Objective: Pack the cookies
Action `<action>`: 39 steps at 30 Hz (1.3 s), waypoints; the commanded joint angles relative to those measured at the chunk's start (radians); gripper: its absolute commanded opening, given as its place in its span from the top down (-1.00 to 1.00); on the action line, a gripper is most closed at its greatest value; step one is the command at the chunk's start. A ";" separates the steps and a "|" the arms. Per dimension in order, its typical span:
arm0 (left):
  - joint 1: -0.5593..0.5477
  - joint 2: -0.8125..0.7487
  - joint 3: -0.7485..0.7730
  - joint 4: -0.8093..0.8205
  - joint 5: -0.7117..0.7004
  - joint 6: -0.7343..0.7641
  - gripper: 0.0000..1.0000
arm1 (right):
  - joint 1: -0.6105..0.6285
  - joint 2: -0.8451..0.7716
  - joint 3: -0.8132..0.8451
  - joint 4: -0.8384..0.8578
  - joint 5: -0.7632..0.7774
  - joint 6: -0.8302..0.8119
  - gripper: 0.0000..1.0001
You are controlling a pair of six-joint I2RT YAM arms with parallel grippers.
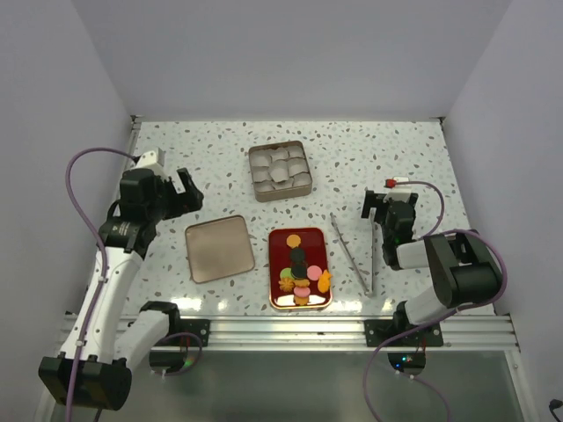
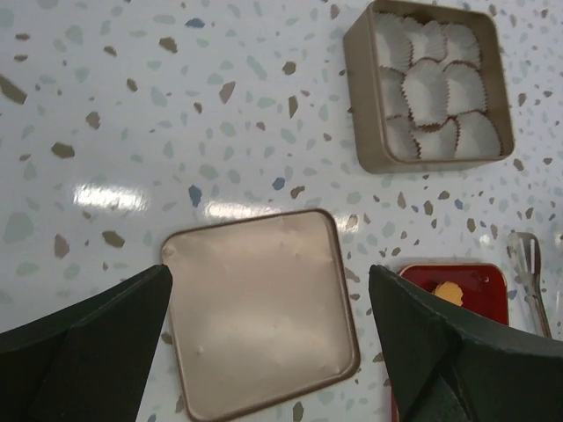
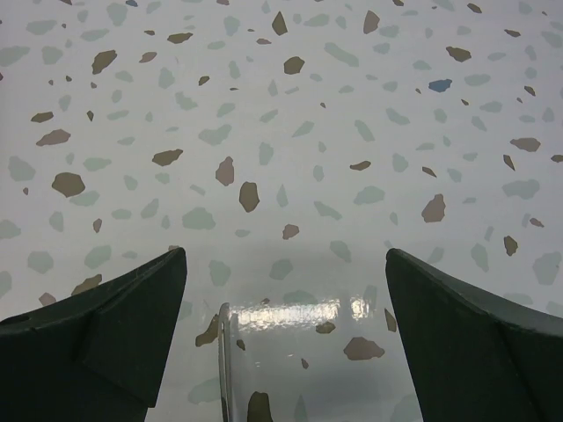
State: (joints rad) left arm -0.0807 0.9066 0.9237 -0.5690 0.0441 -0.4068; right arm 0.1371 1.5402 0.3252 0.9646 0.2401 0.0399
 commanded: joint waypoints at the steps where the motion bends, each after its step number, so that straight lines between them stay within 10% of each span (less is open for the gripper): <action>1: 0.002 -0.034 0.090 -0.173 -0.128 -0.058 -1.00 | -0.002 -0.008 0.018 0.048 -0.004 -0.014 -0.97; 7: 0.002 -0.015 0.282 -0.478 -0.280 0.002 -1.00 | -0.002 -0.006 0.020 0.045 -0.005 -0.014 -0.97; 18: 0.002 -0.186 0.256 -0.508 -0.277 -0.026 -1.00 | 0.005 -0.012 0.023 0.049 0.058 -0.014 -0.98; 21: 0.002 -0.141 0.231 -0.523 -0.236 -0.023 -1.00 | 0.042 -0.196 0.133 -0.262 0.237 0.020 -0.97; 27: -0.001 -0.158 0.214 -0.516 -0.194 -0.066 -1.00 | 0.044 -0.549 0.409 -0.884 0.103 0.213 -0.97; 31: -0.025 -0.166 0.189 -0.502 -0.135 -0.095 -1.00 | 0.039 -0.592 0.613 -1.446 0.101 0.512 -0.97; 39: -0.103 -0.169 0.156 -0.483 -0.083 -0.104 -1.00 | 0.039 -0.480 0.742 -2.030 -0.112 0.512 -0.97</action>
State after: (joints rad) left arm -0.1574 0.7357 1.0782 -1.0798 -0.0944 -0.4984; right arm 0.1768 0.9817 1.0588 -0.6228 0.2272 0.5034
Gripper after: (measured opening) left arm 0.998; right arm 0.986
